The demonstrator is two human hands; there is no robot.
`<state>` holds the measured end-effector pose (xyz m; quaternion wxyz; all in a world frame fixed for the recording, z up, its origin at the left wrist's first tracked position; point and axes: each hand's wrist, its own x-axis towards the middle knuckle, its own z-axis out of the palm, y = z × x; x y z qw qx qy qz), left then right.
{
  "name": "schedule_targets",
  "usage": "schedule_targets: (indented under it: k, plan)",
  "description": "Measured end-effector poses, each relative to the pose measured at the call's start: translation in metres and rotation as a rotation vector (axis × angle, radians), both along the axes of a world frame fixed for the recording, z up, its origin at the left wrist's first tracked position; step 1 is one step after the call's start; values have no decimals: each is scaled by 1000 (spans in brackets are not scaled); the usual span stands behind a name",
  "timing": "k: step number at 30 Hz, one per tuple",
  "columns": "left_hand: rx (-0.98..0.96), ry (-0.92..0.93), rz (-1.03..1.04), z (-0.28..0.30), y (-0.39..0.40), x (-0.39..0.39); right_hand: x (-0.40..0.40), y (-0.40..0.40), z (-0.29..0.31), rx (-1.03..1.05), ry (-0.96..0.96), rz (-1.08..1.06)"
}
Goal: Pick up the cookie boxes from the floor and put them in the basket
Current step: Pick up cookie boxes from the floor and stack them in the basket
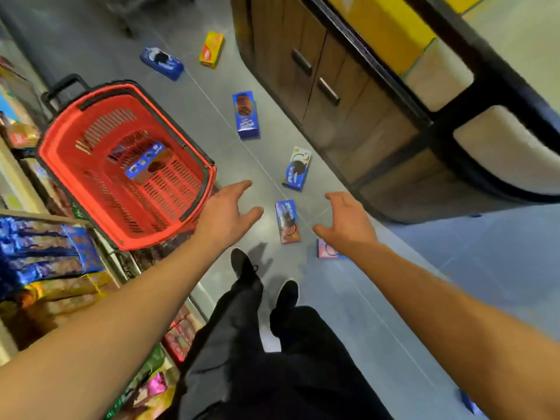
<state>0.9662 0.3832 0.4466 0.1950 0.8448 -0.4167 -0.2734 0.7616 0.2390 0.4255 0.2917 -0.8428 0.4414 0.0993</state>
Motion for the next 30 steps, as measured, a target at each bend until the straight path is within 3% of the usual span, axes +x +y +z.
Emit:
schedule_targets:
  k: [11,24,28,30]
  plan:
    - [93,357,158,-88,-31,-43,-42,18,-69,113,6,-250]
    - [293,431,327,-267,-33,-50,-31,3,-259,305,121,-237]
    - [327,479,350,-308,-36,-55,-32,-2,-293,316,167,-205]
    - [362,479,394,-359,-43,-57,-29,-13,-341,329,187,-171]
